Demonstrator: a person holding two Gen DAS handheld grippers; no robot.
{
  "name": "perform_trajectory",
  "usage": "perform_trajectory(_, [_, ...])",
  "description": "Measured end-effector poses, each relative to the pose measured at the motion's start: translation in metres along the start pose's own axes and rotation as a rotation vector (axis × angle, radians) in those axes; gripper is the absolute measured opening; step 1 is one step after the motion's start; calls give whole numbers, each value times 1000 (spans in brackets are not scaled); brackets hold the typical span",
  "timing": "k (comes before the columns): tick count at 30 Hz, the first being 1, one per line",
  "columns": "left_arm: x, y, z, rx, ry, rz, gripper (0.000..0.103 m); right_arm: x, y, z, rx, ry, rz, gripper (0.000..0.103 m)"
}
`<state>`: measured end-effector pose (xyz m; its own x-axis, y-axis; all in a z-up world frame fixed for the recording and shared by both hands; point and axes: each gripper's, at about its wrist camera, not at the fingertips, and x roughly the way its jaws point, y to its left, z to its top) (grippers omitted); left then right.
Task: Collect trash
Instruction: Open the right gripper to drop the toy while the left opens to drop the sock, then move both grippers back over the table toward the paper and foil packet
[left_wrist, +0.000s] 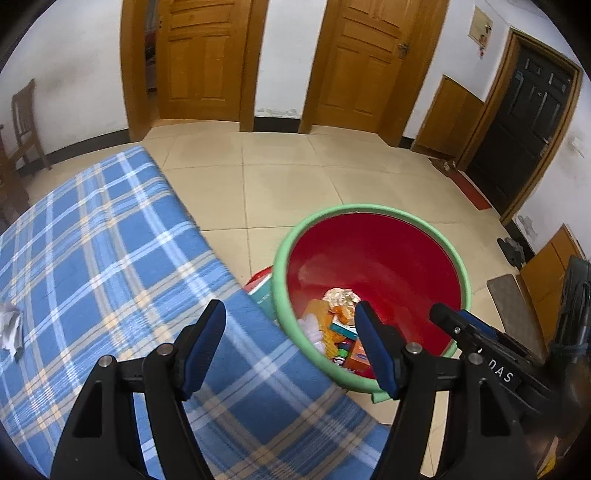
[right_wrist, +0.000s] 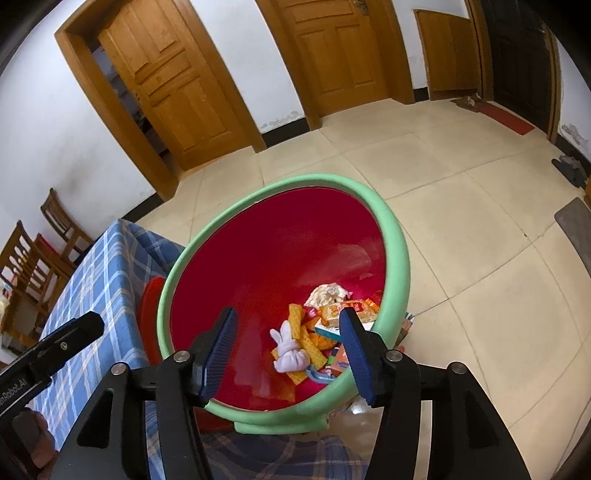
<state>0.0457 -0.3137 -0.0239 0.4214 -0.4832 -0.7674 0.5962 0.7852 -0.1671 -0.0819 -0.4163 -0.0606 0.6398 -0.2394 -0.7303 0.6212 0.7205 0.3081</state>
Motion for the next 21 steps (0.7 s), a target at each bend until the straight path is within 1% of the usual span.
perform_trajectory(2, [-4,5,-1,-12,-7,16,73,0,3,-1,-4,4,8,63])
perform_trajectory(4, [-9,11,-2,-30,-18,38,79,0,6,-1,-8,6,15,64])
perform_trajectory(6, [-15,18,-5,-51,-32,59,80,-1,9,-2,-11,8,23,65])
perform_trajectory(9, [-23,30,-8,-78,-40,89,81,0,14,-4,-16,15,33,66])
perform_trajectory(11, [-26,37,-9,-93,-44,107,82,0,17,-5,-17,21,36,72])
perform_trajectory(12, [-28,40,-11,-101,-46,114,83,1,19,-6,-17,24,38,73])
perform_trajectory(21, [-48,75,-21,-184,-74,184,85,-4,37,-11,-46,36,49,76])
